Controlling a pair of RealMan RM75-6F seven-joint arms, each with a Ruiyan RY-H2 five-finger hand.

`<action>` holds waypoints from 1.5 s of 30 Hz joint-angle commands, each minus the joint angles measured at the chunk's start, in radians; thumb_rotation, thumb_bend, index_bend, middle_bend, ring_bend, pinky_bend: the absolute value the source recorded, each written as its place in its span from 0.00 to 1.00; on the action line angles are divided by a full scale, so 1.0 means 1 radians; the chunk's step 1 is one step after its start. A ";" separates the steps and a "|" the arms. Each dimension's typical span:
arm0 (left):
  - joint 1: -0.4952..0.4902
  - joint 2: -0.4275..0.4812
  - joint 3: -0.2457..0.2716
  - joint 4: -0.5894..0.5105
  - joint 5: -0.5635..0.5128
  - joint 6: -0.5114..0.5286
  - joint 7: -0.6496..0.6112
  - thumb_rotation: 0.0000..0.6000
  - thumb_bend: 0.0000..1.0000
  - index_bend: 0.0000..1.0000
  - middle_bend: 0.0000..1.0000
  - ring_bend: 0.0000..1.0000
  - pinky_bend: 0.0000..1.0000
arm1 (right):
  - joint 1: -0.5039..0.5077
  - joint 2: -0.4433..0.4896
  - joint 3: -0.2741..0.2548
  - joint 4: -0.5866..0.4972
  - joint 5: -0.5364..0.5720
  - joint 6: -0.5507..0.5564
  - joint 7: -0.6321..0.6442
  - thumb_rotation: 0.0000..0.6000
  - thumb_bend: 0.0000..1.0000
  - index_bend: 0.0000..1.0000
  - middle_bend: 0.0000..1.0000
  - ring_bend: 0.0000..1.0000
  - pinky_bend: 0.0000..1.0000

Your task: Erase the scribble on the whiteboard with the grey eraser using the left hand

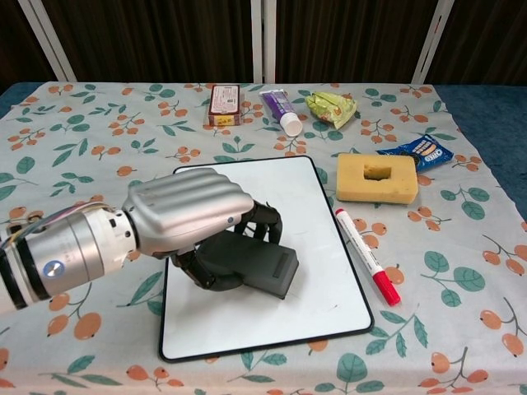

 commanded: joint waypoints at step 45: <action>-0.144 -0.114 -0.093 0.264 -0.064 -0.071 -0.121 1.00 0.53 0.76 0.68 0.59 0.66 | -0.016 0.011 0.002 -0.015 0.014 0.001 0.012 1.00 0.12 0.00 0.00 0.65 0.75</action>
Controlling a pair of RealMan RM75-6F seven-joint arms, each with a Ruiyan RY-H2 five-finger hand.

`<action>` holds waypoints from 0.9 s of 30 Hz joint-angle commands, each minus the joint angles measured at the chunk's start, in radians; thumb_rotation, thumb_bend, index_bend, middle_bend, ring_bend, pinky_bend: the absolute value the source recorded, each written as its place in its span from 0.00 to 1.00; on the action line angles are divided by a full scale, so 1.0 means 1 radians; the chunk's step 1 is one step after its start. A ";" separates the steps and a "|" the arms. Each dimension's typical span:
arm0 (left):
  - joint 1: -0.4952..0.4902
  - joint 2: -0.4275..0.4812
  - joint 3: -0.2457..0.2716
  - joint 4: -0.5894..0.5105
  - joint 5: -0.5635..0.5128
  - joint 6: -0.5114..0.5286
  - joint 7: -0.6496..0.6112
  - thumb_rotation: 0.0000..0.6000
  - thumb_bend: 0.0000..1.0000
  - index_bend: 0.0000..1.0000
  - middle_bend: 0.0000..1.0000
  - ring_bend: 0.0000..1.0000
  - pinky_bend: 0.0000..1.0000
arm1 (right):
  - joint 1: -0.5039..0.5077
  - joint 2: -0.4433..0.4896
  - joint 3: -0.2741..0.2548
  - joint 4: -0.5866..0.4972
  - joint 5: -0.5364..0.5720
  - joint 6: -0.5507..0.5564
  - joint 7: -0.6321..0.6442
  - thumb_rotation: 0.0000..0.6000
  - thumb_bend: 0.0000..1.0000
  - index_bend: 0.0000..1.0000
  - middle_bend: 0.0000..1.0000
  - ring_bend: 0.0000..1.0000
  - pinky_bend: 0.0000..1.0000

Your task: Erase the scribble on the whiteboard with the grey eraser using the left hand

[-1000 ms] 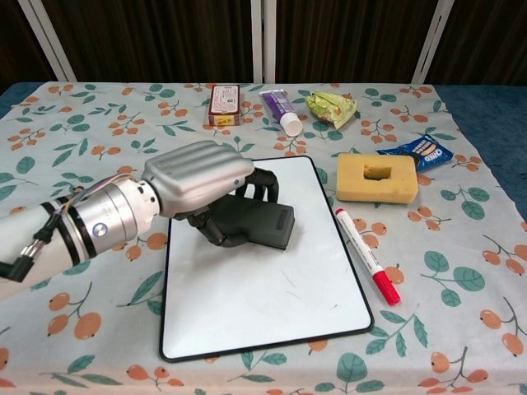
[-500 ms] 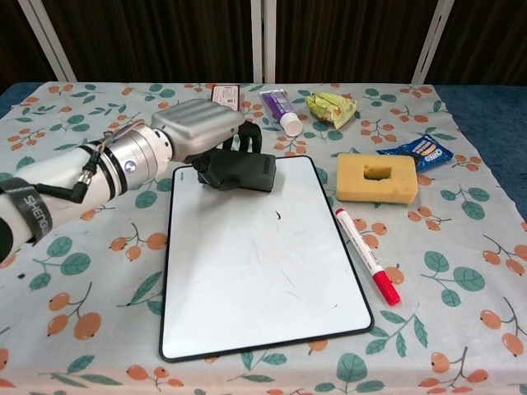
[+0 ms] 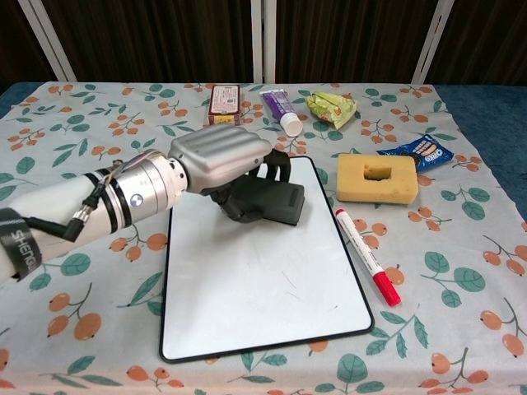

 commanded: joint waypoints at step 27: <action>0.132 0.364 0.059 -0.421 -0.041 0.150 0.040 1.00 0.53 0.78 0.70 0.61 0.68 | 0.006 -0.009 -0.007 -0.021 -0.027 0.006 -0.031 1.00 0.12 0.00 0.00 0.65 0.75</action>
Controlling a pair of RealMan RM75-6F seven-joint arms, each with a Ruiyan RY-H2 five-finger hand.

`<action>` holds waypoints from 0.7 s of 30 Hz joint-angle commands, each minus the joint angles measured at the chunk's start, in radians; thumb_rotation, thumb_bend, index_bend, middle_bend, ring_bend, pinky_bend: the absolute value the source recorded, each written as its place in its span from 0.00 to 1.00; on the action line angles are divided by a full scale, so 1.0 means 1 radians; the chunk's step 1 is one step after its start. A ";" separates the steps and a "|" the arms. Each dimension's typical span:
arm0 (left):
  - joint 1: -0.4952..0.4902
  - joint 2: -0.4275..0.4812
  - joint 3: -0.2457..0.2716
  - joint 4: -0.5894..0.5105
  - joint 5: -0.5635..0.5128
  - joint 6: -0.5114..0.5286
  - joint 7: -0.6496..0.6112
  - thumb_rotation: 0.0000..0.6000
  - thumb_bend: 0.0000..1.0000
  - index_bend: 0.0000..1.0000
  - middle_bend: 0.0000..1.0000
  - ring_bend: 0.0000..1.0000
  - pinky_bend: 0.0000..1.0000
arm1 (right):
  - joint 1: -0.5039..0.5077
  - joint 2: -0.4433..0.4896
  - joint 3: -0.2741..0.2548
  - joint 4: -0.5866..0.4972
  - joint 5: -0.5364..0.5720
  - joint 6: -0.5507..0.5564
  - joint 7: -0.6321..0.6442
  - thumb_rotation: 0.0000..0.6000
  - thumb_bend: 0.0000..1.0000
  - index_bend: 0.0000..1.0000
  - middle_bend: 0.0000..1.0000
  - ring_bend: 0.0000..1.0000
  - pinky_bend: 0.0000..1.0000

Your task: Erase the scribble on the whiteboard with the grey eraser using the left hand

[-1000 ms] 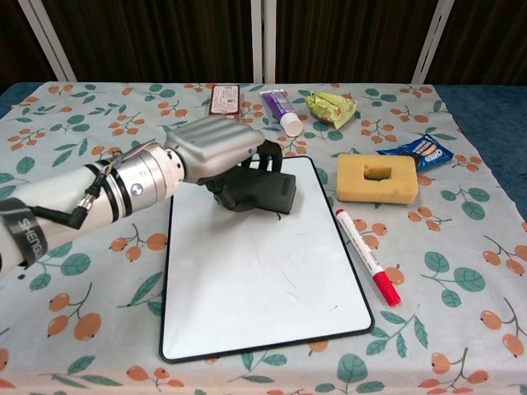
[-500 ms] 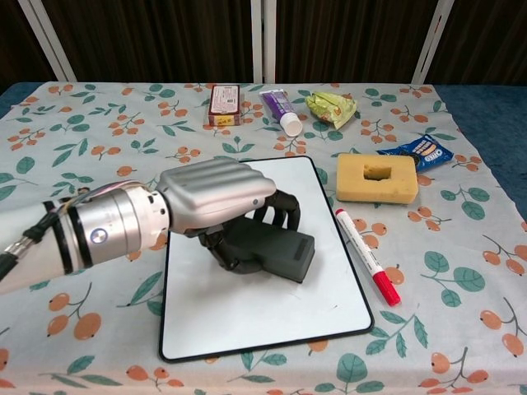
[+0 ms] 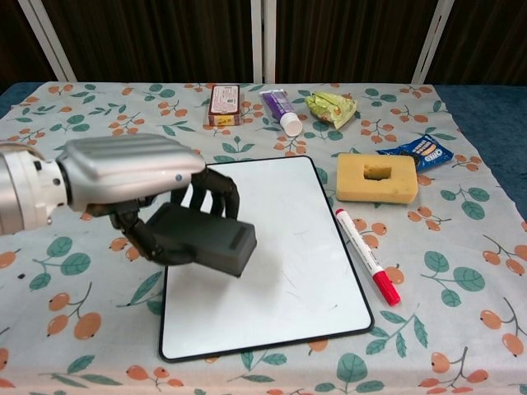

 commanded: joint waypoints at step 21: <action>0.071 -0.184 -0.086 0.715 -0.013 0.049 -0.381 1.00 0.52 0.70 0.64 0.56 0.67 | -0.005 0.014 -0.004 -0.034 -0.007 0.006 -0.001 1.00 0.12 0.00 0.00 0.65 0.75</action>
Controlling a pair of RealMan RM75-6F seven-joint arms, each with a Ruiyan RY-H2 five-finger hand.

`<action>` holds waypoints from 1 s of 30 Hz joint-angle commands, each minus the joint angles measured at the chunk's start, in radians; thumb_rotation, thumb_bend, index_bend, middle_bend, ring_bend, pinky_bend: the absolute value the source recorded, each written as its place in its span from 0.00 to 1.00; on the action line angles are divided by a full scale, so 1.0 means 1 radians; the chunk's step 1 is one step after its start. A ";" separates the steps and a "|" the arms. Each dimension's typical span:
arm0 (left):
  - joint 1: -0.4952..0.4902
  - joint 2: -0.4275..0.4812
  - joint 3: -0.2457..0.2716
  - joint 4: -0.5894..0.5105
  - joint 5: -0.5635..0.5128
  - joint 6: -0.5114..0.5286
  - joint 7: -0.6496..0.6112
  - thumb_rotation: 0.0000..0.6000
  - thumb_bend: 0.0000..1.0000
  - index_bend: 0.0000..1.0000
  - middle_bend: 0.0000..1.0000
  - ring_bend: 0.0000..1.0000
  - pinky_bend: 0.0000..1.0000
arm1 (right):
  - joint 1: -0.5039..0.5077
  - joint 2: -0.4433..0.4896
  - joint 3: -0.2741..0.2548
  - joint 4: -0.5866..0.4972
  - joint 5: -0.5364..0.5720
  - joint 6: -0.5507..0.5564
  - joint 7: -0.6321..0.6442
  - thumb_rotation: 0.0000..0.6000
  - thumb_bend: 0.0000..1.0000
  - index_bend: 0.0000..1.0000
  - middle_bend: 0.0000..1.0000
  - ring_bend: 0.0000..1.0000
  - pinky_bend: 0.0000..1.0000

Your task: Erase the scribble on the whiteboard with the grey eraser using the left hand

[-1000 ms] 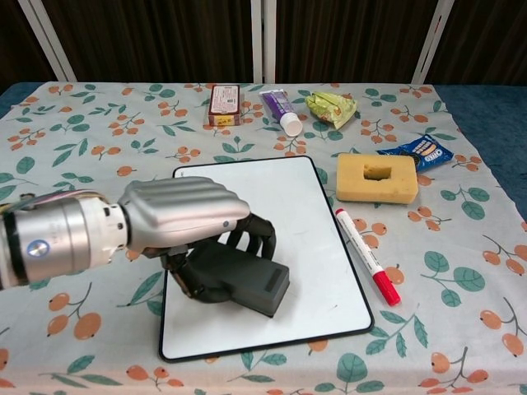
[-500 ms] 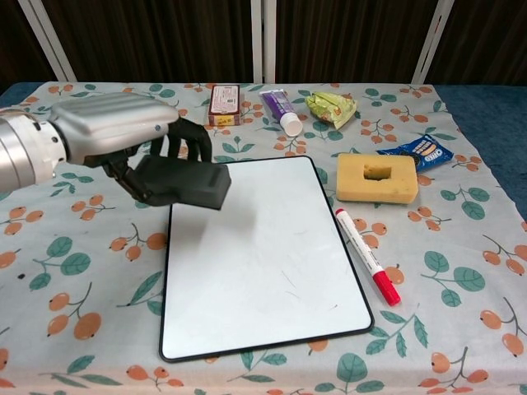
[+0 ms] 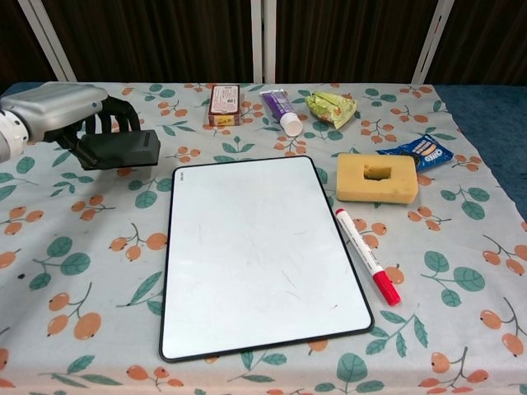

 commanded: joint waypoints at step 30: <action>0.370 0.378 0.152 -0.444 0.113 0.436 0.160 0.07 0.05 0.04 0.03 0.03 0.13 | -0.134 -0.032 -0.089 0.004 0.086 -0.031 -0.171 1.00 0.06 0.00 0.00 0.00 0.00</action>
